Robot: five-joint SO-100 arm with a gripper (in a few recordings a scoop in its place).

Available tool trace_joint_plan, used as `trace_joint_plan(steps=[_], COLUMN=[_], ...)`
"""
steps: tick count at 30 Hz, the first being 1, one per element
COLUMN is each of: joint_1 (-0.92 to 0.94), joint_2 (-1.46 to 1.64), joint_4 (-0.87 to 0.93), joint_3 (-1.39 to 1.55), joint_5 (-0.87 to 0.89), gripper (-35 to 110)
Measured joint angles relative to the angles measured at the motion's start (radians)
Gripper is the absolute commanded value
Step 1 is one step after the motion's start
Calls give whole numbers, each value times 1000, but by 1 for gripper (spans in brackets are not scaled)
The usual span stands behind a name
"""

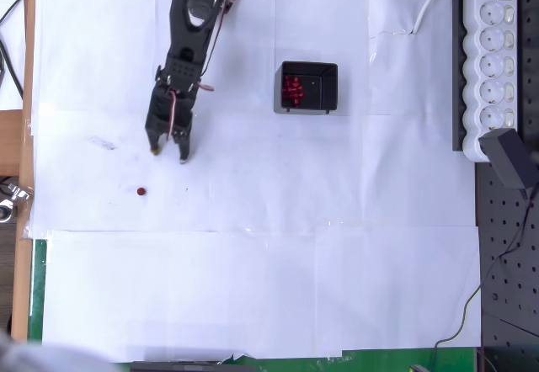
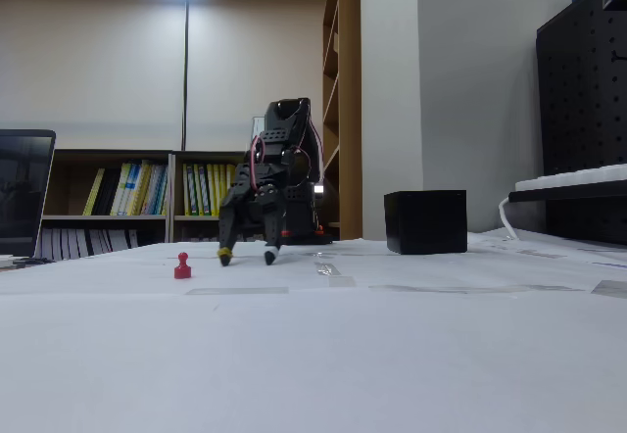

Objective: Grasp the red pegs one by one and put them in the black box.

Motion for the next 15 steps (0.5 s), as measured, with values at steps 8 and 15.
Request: trace_joint_plan(steps=[8,15], joint_1=[15,34], joint_2=[118,195], joint_4=[-117,-114], joint_3=[87,183], joint_5=[3,3], gripper=[19,19])
